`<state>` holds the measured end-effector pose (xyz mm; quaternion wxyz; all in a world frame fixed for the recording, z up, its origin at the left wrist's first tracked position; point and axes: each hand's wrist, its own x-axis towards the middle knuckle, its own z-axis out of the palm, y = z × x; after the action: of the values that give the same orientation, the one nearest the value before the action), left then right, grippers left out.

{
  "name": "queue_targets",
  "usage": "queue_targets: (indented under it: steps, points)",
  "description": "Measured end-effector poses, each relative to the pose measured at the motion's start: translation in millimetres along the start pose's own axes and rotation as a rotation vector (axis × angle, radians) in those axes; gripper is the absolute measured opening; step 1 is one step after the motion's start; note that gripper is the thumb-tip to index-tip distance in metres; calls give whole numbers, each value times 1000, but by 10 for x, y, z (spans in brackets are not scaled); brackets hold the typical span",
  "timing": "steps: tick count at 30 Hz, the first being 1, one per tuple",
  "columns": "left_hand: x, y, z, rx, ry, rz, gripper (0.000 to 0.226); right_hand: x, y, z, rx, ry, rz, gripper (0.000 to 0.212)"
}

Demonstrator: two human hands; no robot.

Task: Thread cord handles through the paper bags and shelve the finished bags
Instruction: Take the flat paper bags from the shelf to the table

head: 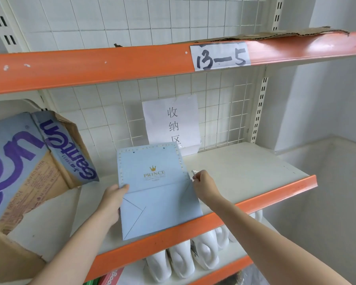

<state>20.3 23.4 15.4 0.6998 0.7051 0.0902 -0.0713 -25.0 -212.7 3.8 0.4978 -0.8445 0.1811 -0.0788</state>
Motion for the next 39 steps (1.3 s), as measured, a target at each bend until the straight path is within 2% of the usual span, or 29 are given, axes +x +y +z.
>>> queue_targets:
  steps: [4, 10, 19, 27, 33, 39]
  points:
    - [-143, 162, -11, -94, -58, 84, 20, -154, -67, -92, 54, 175, -39, 15]
    - [-241, 248, -164, -119, -169, 95, 14, -543, -191, -290, 34, 371, -52, 32]
    - [-520, -21, -389, -33, -477, 84, 17, -1713, -169, -337, -117, 660, 65, 29]
    - [-1035, -512, -243, -3, -852, -65, 17, -2962, 181, -260, -98, 767, 295, 27]
    - [-1488, -950, -45, 61, -1041, -106, 18, -3887, 522, -159, -3, 796, 411, 22]
    - [-1991, -1246, 240, 124, -1225, -156, 18, -4713, 824, -231, 51, 978, 512, 26]
